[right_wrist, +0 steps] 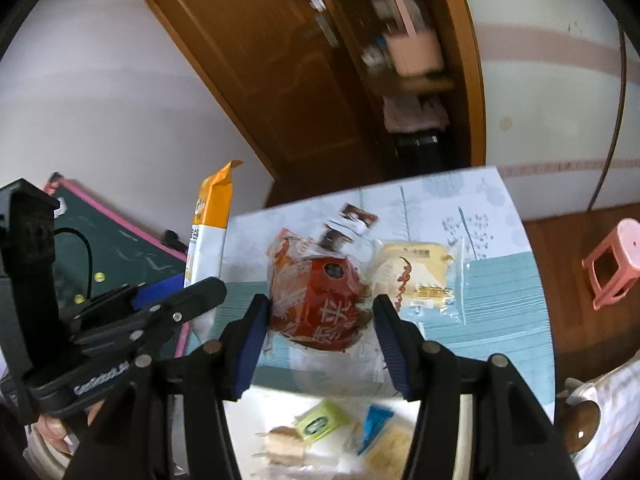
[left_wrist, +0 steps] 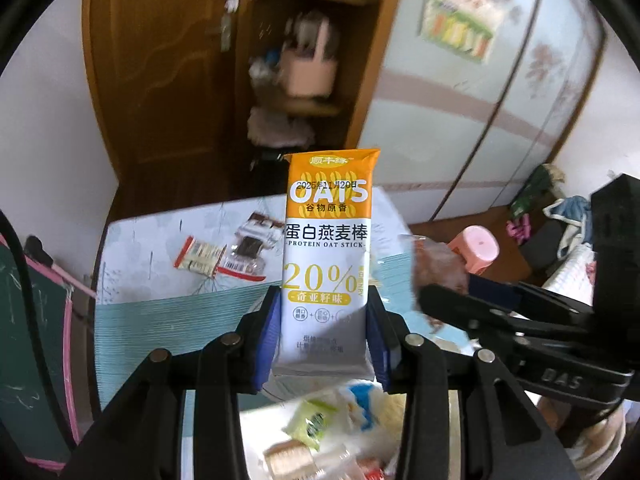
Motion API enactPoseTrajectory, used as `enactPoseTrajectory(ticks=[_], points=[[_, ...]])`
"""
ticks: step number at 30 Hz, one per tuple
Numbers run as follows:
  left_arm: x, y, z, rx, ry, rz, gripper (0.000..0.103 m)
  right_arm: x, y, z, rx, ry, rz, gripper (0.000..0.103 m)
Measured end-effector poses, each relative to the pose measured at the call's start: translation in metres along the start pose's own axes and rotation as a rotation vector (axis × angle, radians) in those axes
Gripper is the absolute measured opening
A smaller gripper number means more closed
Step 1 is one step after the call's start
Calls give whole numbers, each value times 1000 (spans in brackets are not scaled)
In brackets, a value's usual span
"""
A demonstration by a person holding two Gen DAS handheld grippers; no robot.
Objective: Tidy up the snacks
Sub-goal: 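Carry OATS bar and red bun into the tray and open both tools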
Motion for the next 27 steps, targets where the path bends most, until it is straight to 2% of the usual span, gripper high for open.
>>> enactPoseTrajectory(ticks=[8, 12, 15, 19, 27], points=[[-77, 49, -27, 61, 42, -116, 39, -75, 50, 35, -64, -5, -135, 54], [-87, 84, -32, 58, 57, -137, 39, -97, 80, 38, -74, 7, -191, 54], [-82, 107, -35, 69, 42, -143, 39, -101, 100, 35, -60, 23, -209, 54], [-73, 138, -38, 114, -20, -144, 39, -98, 127, 27, -37, 62, -207, 54], [-32, 171, -31, 116, -84, -22, 39, -62, 167, 12, -26, 119, -88, 54]])
Point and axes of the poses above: each gripper's, at about its wrist camera, not at the fingertips, and x roughly the way its jaws point, z to its left, y to its underside, the point moved 3 cm from there along x, roughly the way its jaws point, and after that the axes turned 2 degrees about -y, right-handed, at the moved point
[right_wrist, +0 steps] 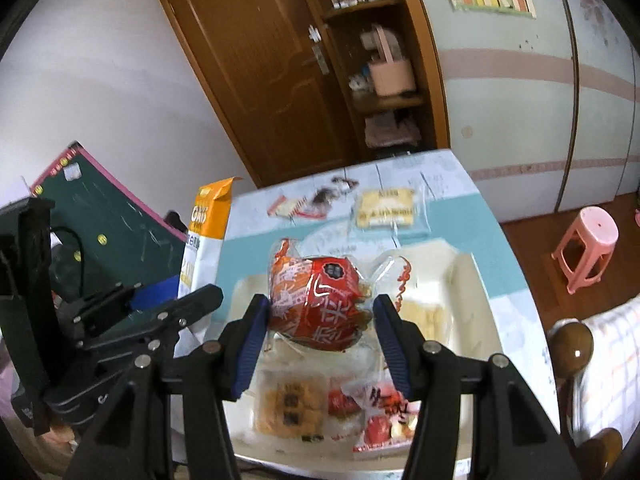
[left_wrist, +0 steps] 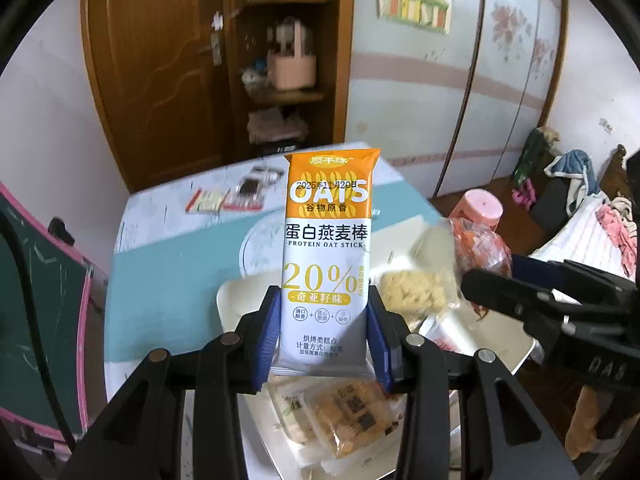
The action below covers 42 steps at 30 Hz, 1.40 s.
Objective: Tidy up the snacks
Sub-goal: 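Carry OATS bar and red bun into the tray and open both tools, then move both tools back over the last snacks on the table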
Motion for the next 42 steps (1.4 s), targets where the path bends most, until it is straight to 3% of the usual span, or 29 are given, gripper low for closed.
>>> enactPoseTrajectory(ticks=[4, 5, 6, 7, 8, 10, 13, 42], points=[[16, 11, 0, 1, -30, 62, 40, 16, 14, -2, -4, 10, 60, 56], [21, 14, -2, 5, -32, 83, 45, 18, 16, -2, -5, 13, 69, 57], [27, 16, -2, 6, -22, 107, 56, 20, 18, -3, -10, 22, 80, 57], [31, 20, -2, -2, -37, 130, 78, 23, 20, -4, -17, 37, 91, 57], [34, 21, -1, -10, -64, 144, 92, 24, 22, -5, -14, 43, 93, 58], [44, 25, 6, -48, -59, 186, 96, 25, 23, -10, 5, 58, 94, 64], [51, 30, 13, -95, -44, 220, 96, 24, 25, -16, 27, 55, 94, 73], [46, 28, -8, -29, -49, 201, 96, 33, 32, -28, 101, 35, 127, 73]])
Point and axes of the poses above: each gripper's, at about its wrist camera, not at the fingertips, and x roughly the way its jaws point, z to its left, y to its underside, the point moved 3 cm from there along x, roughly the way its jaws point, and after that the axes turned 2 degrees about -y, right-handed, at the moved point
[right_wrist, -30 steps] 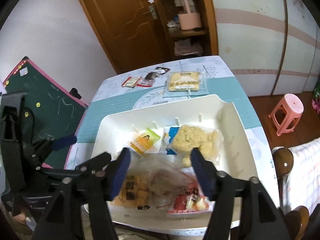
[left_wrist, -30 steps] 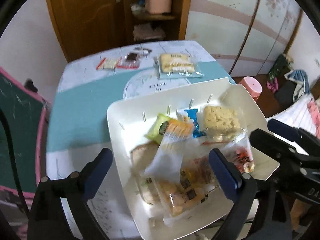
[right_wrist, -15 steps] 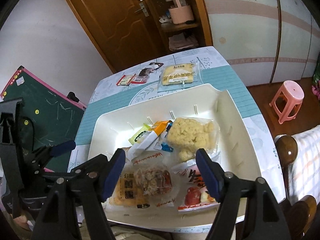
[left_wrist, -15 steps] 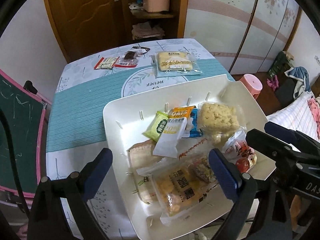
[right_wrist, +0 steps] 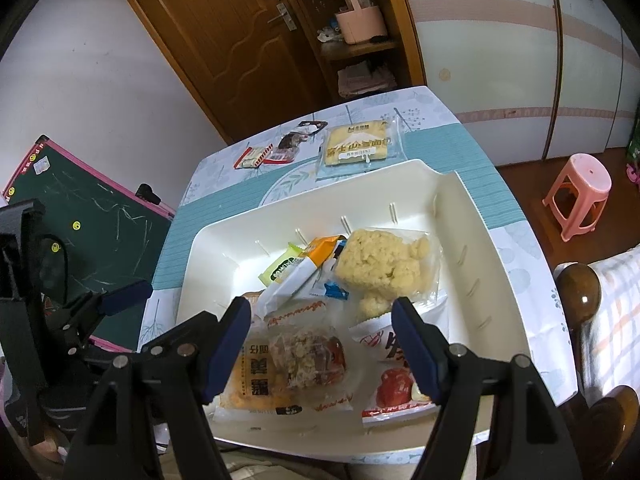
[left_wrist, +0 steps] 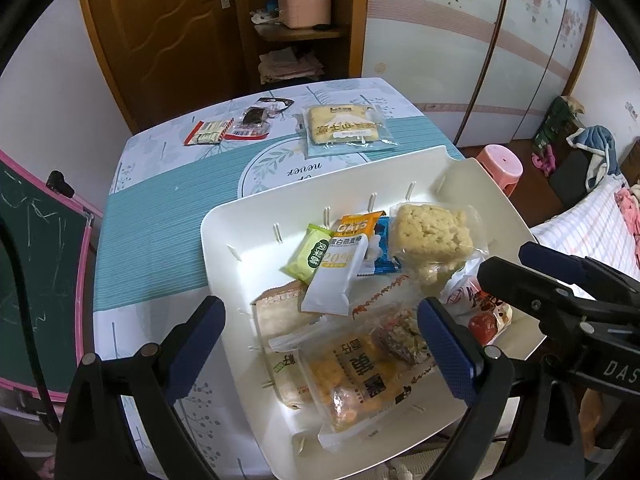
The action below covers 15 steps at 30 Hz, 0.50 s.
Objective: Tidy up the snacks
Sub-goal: 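Move both tools back over the last snacks on the table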
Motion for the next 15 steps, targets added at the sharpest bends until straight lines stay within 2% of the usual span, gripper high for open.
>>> enactPoseTrajectory(ticks=[9, 15], points=[[2, -3, 2, -1, -9, 2, 96, 5, -1, -4, 16, -6, 10, 73], [-4, -25, 16, -36, -15, -55, 96, 15, -9, -11, 34, 6, 23, 74]])
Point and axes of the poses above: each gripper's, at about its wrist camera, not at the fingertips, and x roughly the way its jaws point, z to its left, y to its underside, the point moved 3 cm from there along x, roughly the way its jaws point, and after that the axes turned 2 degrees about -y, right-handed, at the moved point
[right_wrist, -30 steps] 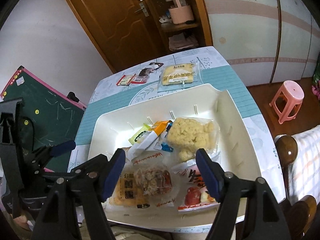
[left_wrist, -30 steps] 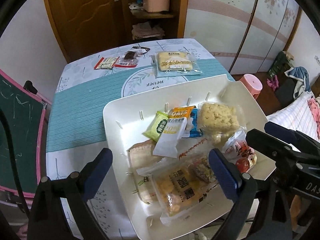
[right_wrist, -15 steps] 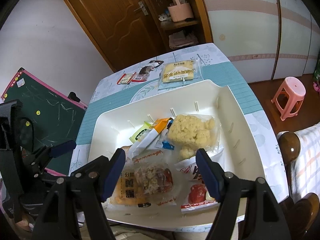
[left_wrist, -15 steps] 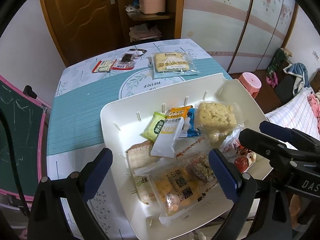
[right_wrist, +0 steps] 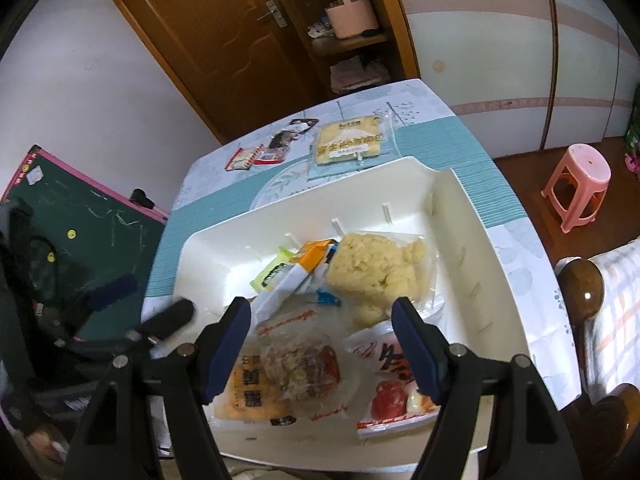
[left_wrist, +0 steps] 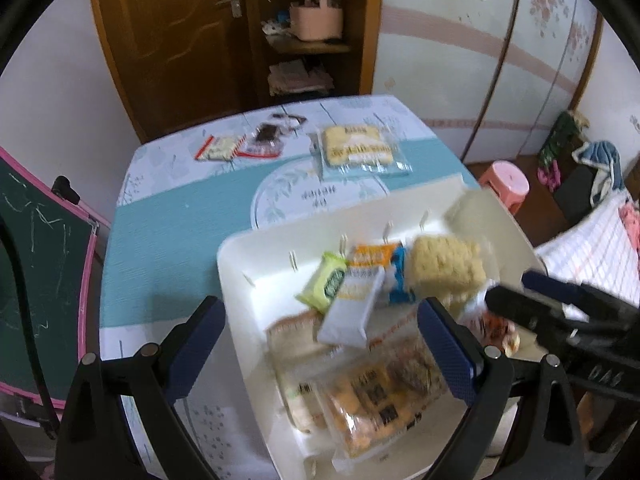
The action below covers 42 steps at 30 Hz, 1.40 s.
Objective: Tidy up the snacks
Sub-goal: 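Move both tools back over the last snacks on the table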
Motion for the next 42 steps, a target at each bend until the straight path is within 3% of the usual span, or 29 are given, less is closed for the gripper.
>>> enactPoseTrajectory(ticks=[10, 17, 21, 25, 28, 31, 33, 37, 42], points=[[-8, -73, 28, -3, -38, -102, 96, 2, -48, -1, -41, 29, -31, 73], [-16, -165, 63, 14, -128, -167, 96, -9, -135, -11, -80, 67, -75, 74], [-18, -223, 86, -9, -165, -190, 96, -4, -189, -21, -84, 111, -79, 80], [11, -278, 107, 2, -246, -182, 96, 21, -237, -38, -57, 135, -51, 87], [51, -300, 120, -29, -249, -126, 96, 55, -260, -55, -1, 119, -5, 92], [110, -303, 128, -66, -184, 6, 96, 101, -269, -70, 62, 77, 74, 96], [148, -295, 127, -56, -183, 90, 96, 127, -267, -73, 81, 57, 125, 96], [218, -273, 112, 18, -203, 219, 96, 189, -253, -73, 93, 46, 253, 100], [267, -256, 108, 117, -268, 282, 96, 246, -232, -65, 74, 86, 361, 101]])
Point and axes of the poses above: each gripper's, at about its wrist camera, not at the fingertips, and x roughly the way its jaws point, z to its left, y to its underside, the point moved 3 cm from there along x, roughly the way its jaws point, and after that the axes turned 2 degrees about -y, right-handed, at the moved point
